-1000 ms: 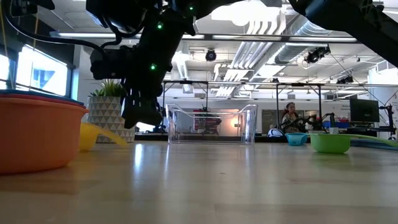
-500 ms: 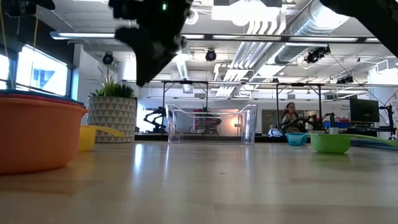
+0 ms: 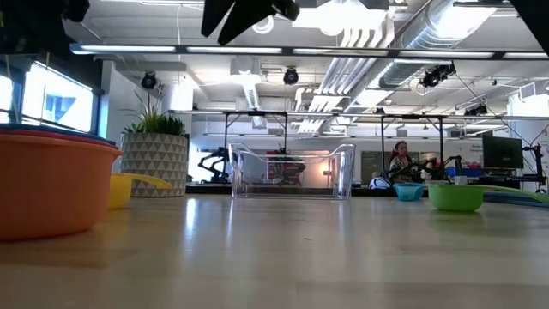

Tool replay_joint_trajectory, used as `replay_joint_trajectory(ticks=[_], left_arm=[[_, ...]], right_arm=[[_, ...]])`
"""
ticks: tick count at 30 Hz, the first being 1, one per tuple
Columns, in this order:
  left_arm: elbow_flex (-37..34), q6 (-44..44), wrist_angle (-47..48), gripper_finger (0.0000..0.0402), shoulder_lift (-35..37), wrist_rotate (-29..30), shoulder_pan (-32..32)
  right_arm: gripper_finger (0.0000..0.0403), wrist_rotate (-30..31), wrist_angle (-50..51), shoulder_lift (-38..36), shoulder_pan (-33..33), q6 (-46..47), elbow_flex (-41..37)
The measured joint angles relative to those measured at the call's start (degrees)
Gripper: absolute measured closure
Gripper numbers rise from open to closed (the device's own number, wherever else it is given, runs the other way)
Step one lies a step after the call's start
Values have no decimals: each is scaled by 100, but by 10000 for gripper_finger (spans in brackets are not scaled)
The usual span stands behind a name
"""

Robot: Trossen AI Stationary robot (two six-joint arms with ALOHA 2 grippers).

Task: Nest measuring cups in basket
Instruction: Stack the yellow measuring cup on top of the blue measuring cup

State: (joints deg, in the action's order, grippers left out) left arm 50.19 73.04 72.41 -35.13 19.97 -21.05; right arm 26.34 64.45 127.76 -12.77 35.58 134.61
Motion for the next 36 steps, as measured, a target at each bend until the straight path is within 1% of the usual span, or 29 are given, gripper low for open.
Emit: replay_joint_trajectory(ticks=[6,9,12,15,20,24,28,36], left_arm=[[-558,42,-613,398,-64,-2,1],[-709,157,-663,388,-89,-153,-1],[-762,290,-672,371,-170,-311,1],[-853,358,-727,349,-231,-323,-1],[-1117,682,-1496,308,-335,-287,0],[-1327,598,-2003,286,-589,-266,0],[-1464,781,-2326,278,-886,-239,0],[-1480,932,-2412,277,-1619,-283,1]], right_arm=[[284,45,141,-307,31,-104,0],[284,61,212,-442,79,-176,0],[284,67,367,-551,119,-351,0],[284,130,558,-649,152,-487,0],[284,188,1045,-831,190,-744,0],[284,298,1555,-974,208,-779,0],[284,355,1856,-1136,218,-868,0],[284,357,1915,-1278,218,-908,0]])
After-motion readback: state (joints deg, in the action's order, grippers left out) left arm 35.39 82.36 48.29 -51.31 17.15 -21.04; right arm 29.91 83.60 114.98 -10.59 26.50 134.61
